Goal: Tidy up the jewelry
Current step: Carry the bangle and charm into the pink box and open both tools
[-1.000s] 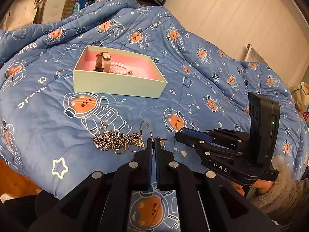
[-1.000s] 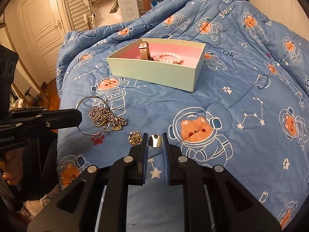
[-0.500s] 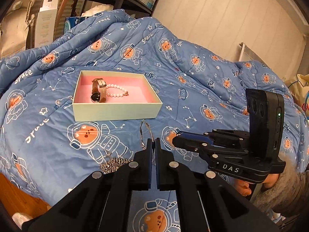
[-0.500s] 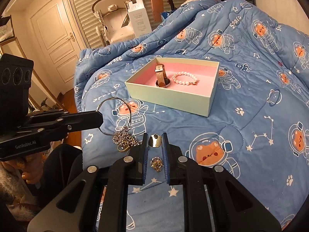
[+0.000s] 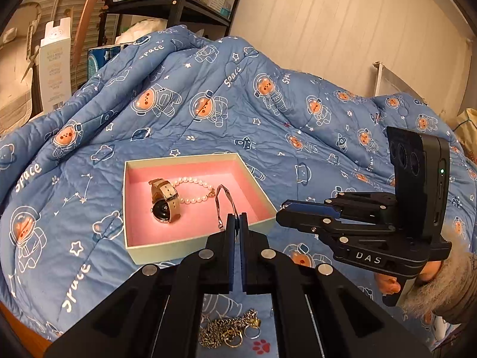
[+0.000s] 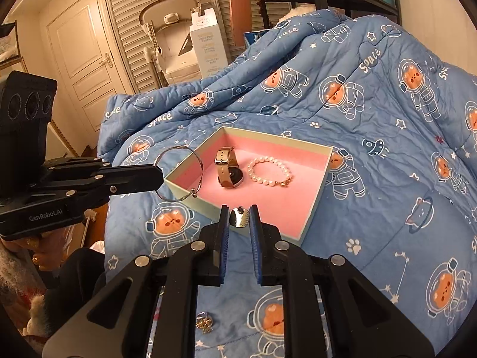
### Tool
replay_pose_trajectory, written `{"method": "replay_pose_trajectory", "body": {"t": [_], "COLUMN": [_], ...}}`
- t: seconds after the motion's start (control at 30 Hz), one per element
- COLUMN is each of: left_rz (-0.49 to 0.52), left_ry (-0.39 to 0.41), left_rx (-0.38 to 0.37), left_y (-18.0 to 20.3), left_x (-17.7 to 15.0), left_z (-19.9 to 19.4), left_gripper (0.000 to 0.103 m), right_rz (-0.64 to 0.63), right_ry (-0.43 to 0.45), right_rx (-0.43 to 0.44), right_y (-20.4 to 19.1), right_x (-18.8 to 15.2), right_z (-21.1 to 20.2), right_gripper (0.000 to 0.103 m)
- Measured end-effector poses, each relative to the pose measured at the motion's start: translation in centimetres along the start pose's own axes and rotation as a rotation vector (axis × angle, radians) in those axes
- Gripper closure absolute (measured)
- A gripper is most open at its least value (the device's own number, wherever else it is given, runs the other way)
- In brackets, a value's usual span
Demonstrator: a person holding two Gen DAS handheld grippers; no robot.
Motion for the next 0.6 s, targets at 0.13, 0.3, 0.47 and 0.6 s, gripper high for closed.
{"method": "replay_pose_trajectory", "body": {"t": [0.13, 0.3, 0.47, 0.6], "left_rz": [0.005, -0.06, -0.128, -0.178], "left_ry": [-0.039, -0.102, -0.155, -0.175], "left_rx": [-0.001, -0.042, -0.074, -0.078], "left_y": [-1.0, -2.3, -3.4, -4.2], "left_x": [1.0, 1.3, 0.9, 0.5], "left_z": [2.6, 5.8, 8.5, 9.8], "left_gripper": [0.1, 0.1, 0.1, 0.1], "right_rz": [-0.046, -0.084, -0.118, -0.117], "right_ry": [-0.022, -0.077, -0.146, -0.193], "right_rx": [-0.025, -0.056, -0.086, -0.077], "right_y": [0.6, 2.0, 3.3, 3.8], "right_x": [1.6, 3.2, 4.0, 4.6], "right_z": [1.9, 4.8, 7.8, 9.8], "right_gripper": [0.089, 0.089, 0.089, 0.089]}}
Point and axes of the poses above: each gripper's, at about its wrist camera, not at the fingertips, and z roughly the way its jaws point, y to its right, x to its top, the point moved 1 cm from there along z, roughly the way its jaws point, and after that the axes turned 7 degrees about y, right-handed, at the moved point
